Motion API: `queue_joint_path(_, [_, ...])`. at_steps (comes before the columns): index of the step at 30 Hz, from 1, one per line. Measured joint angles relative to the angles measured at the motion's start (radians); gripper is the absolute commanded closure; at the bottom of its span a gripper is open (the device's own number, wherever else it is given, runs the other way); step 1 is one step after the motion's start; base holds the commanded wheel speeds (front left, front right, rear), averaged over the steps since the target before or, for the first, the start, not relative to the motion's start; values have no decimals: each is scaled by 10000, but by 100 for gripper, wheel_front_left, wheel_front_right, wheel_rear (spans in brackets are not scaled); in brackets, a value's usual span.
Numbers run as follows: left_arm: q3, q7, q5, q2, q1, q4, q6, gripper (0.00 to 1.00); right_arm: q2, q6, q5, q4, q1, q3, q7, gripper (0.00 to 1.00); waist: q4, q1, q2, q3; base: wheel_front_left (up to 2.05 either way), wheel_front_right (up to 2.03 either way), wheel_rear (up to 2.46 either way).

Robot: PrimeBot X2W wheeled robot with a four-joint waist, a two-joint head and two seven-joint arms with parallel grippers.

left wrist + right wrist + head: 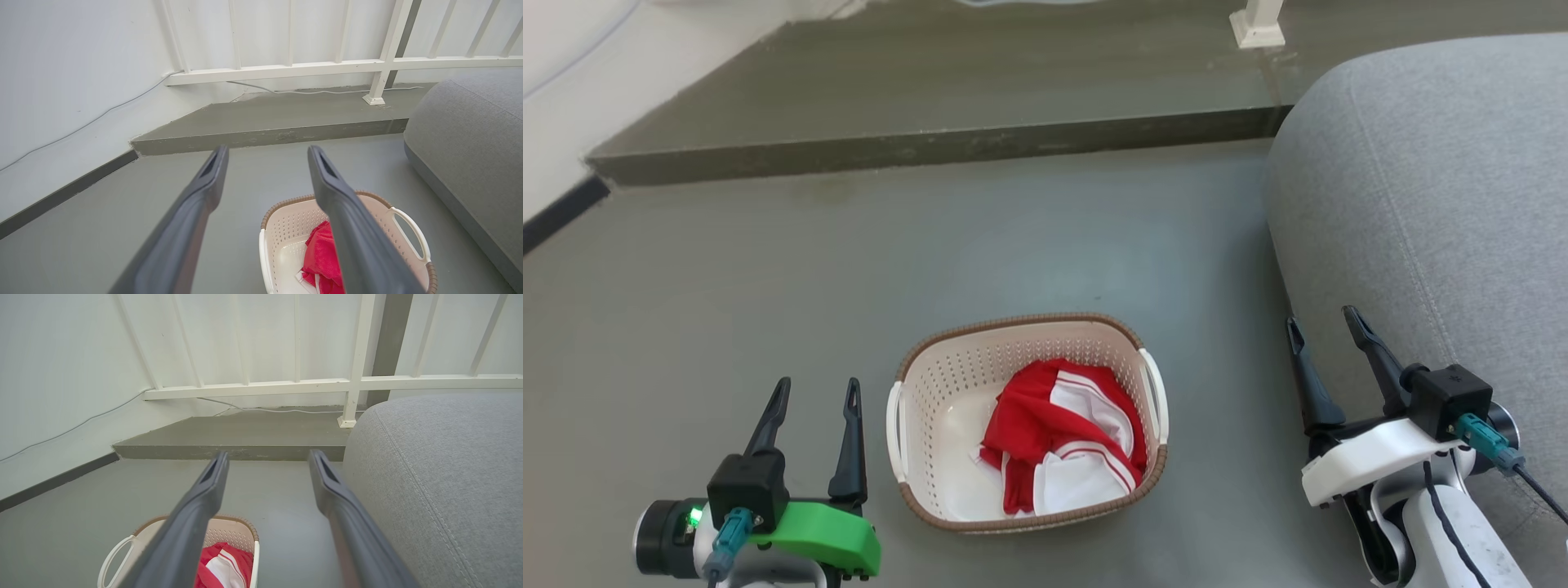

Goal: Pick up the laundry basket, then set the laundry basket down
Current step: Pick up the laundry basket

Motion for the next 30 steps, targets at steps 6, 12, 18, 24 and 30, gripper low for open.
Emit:
queue_joint_path(6, [-151,77,0,-58,-322,-40,0,0,15,4,21,-61,-56,48,0,0,88,1,0,540,0,0,0])
queue_joint_path(12, [-263,161,0,-107,-1107,23,-19,0,21,8,94,-92,-509,144,0,0,197,1,0,1247,0,0,0])
queue_joint_path(18, [-251,349,-81,-142,-1807,454,-242,0,29,12,98,54,-1048,295,0,0,276,1,0,2048,0,0,0])
queue_joint_path(24, [-251,583,-161,-232,-2739,1057,-522,0,27,12,107,334,-1713,316,0,0,319,2,0,2885,0,0,0])
queue_joint_path(30, [-278,840,-378,-268,-3864,1768,-813,0,25,12,201,698,-2559,339,-2,0,338,2,0,3739,0,0,0])
